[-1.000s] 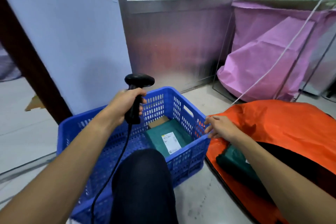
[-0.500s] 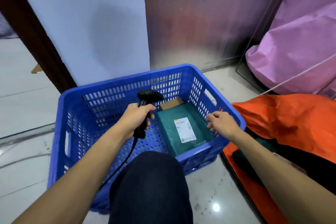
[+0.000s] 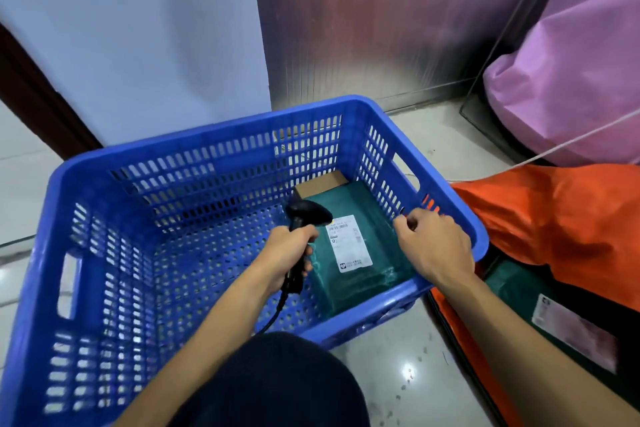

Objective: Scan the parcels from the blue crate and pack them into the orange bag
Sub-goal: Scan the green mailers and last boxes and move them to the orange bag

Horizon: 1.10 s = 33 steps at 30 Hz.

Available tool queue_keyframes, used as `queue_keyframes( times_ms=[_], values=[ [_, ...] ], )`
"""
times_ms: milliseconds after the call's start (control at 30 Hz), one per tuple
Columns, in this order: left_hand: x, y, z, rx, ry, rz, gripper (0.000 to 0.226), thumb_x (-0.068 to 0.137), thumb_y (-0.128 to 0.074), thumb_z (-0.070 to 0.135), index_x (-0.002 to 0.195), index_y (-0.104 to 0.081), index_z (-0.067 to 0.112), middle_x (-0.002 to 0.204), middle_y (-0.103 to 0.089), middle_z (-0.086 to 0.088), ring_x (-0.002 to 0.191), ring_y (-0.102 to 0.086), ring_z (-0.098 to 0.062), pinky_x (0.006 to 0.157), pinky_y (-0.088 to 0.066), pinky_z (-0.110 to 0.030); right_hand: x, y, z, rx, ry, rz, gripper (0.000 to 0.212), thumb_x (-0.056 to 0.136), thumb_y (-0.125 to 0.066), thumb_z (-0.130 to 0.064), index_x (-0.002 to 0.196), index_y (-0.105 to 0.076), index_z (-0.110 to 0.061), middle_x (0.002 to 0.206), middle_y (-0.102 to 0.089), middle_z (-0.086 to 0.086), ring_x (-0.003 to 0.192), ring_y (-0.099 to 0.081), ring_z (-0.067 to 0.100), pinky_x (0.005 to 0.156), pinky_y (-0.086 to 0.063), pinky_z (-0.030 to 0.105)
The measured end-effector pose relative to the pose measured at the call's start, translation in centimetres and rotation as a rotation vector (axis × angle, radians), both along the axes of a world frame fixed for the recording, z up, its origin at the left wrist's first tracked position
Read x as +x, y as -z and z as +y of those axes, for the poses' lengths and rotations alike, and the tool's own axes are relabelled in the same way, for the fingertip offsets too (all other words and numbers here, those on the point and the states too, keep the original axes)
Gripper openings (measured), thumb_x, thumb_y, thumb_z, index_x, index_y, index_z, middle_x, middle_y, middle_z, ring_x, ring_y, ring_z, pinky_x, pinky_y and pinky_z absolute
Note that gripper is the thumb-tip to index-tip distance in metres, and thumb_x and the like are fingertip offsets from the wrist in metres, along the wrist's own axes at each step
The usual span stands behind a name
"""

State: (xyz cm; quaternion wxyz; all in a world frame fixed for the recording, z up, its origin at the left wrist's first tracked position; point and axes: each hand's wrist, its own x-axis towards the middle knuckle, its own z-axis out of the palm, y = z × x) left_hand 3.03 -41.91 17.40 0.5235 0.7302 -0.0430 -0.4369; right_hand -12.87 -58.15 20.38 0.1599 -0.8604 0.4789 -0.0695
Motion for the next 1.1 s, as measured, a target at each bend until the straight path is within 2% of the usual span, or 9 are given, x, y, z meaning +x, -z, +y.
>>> queue_keyframes(
  times_ms=[300,567,700,1100],
  values=[
    [0.5,1.1,-1.1,-0.004,0.039,-0.068,0.016,0.094,-0.064,0.018,0.09,-0.055,0.007,0.065,-0.049,-0.008,0.042,-0.043,-0.019,0.045,-0.038,-0.028,0.2,0.4,-0.3,-0.044,-0.012,-0.013,0.038,0.093,-0.045,-0.044,0.072,-0.061,-0.017,0.076,-0.065,0.009,0.077,-0.057,0.036,0.066,-0.039,0.037],
    [0.6,0.9,-0.9,0.007,0.064,-0.078,0.015,0.092,-0.063,0.016,0.085,-0.053,0.007,0.065,-0.05,-0.008,0.043,-0.044,-0.018,0.046,-0.039,-0.029,0.2,0.4,-0.1,-0.065,0.004,-0.04,0.039,0.095,-0.048,-0.042,0.068,-0.059,-0.015,0.066,-0.06,0.005,0.07,-0.056,0.034,0.063,-0.041,0.037],
    [0.5,0.6,-1.0,0.009,0.077,-0.078,0.014,0.091,-0.063,0.016,0.085,-0.054,0.008,0.067,-0.05,-0.008,0.042,-0.044,-0.016,0.046,-0.04,-0.028,0.2,0.3,-0.1,-0.065,0.005,-0.045,0.036,0.094,-0.049,-0.04,0.07,-0.062,-0.016,0.068,-0.061,0.008,0.071,-0.056,0.035,0.063,-0.041,0.037],
    [0.7,0.7,-1.0,0.057,0.12,-0.067,0.018,0.09,-0.064,0.021,0.082,-0.054,0.008,0.063,-0.05,-0.008,0.046,-0.045,-0.02,0.051,-0.042,-0.031,0.2,0.0,0.1,-0.053,0.013,-0.061,0.037,0.092,-0.048,-0.04,0.067,-0.06,-0.016,0.064,-0.061,0.008,0.067,-0.057,0.035,0.067,-0.052,0.041]
  ],
)
